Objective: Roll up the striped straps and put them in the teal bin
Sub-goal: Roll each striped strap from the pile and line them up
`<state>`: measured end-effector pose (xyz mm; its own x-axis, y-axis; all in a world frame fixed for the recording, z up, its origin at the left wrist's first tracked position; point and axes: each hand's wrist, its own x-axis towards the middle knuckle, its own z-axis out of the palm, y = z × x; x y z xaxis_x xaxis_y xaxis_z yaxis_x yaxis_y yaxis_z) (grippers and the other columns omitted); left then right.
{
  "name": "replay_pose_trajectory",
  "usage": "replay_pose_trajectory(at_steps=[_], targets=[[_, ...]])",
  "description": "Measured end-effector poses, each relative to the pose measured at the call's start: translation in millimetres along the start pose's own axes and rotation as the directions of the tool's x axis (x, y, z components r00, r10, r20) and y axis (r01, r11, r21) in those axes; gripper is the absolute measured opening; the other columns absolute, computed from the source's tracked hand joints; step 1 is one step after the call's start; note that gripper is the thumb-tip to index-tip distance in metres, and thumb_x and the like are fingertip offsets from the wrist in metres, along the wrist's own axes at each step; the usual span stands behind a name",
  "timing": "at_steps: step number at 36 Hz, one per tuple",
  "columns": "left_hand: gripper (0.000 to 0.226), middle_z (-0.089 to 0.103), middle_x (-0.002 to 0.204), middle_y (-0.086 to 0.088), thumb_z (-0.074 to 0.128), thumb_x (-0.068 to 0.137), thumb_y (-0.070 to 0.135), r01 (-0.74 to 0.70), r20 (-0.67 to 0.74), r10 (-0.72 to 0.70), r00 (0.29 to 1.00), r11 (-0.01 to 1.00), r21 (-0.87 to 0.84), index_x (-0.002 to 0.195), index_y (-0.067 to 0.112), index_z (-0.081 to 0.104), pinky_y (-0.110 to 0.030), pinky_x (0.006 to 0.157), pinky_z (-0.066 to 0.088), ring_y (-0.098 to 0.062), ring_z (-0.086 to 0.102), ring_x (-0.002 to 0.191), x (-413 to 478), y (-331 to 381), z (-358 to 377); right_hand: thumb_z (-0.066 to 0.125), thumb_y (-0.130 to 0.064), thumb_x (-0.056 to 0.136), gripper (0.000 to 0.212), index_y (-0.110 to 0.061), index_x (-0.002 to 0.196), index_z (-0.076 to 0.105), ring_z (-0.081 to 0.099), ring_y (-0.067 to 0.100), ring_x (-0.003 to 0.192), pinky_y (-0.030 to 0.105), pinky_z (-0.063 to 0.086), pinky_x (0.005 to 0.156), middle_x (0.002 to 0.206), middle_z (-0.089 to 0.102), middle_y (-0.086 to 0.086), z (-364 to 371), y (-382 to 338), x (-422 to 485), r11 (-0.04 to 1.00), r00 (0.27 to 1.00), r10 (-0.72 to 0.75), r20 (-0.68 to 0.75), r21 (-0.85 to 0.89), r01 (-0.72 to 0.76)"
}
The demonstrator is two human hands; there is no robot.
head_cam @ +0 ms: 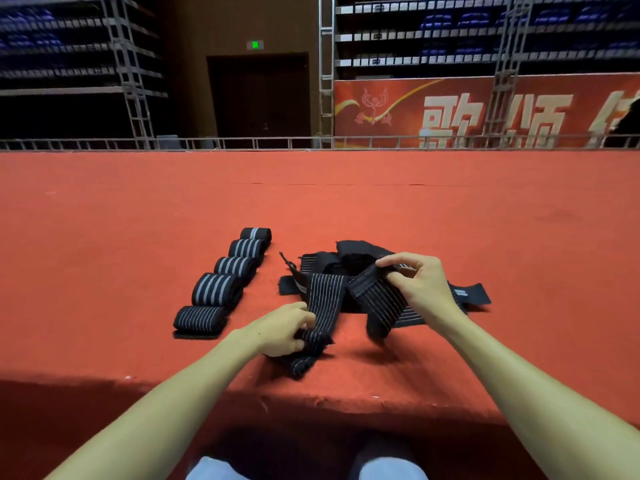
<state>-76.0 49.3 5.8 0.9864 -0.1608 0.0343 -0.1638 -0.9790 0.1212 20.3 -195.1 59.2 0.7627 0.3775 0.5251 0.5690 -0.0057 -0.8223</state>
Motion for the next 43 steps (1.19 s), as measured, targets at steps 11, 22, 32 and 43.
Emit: replay_pose_trajectory(at_steps=[11, 22, 32, 43], targets=[[0.034, 0.039, 0.071, 0.005, 0.060, 0.074, 0.004, -0.038, -0.151, 0.000, 0.989, 0.968, -0.246, 0.076, 0.022, 0.031, -0.030, 0.059, 0.028, -0.013, 0.031, 0.065, -12, 7, -46, 0.060, 0.014, 0.081, 0.040, -0.023, 0.079, 0.075, 0.070, 0.005, 0.085, 0.018, 0.052, 0.079, 0.087, 0.075, -0.009, 12, 1, 1, 1.000, 1.000, -0.009, 0.004, -0.004, 0.009], [0.038, 0.041, 0.072, 0.004, 0.070, 0.077, 0.003, -0.097, -0.296, -0.028, 0.955, 0.911, -0.401, 0.074, 0.022, 0.037, -0.027, 0.058, 0.032, -0.008, 0.034, 0.063, -8, 13, -96, 0.060, 0.016, 0.081, 0.042, -0.023, 0.078, 0.075, 0.068, 0.001, 0.079, 0.015, 0.050, 0.078, 0.083, 0.074, -0.009, 7, -10, 12, 0.998, 0.997, -0.046, -0.064, 0.043, 0.049], [0.037, 0.058, 0.077, 0.005, 0.082, 0.067, 0.051, -0.071, -0.229, -0.016, 0.973, 0.927, -0.368, 0.080, 0.025, 0.060, -0.031, 0.064, 0.043, -0.008, 0.049, 0.069, -6, 29, -113, 0.070, 0.006, 0.082, 0.035, -0.028, 0.090, 0.074, 0.070, 0.012, 0.097, 0.028, 0.053, 0.091, 0.099, 0.075, -0.003, 1, -34, 23, 0.983, 0.970, -0.145, -0.197, 0.081, 0.163], [0.019, 0.056, 0.079, 0.008, 0.068, 0.084, -0.001, -0.123, -0.231, 0.092, 0.969, 0.985, -0.121, 0.096, 0.012, 0.060, -0.019, 0.064, 0.039, -0.008, 0.048, 0.069, 1, 40, -112, 0.078, 0.000, 0.078, 0.045, -0.035, 0.105, 0.068, 0.060, 0.000, 0.115, 0.022, 0.045, 0.103, 0.120, 0.067, -0.005, -2, -41, 19, 0.987, 0.977, -0.154, -0.151, 0.020, 0.158]])
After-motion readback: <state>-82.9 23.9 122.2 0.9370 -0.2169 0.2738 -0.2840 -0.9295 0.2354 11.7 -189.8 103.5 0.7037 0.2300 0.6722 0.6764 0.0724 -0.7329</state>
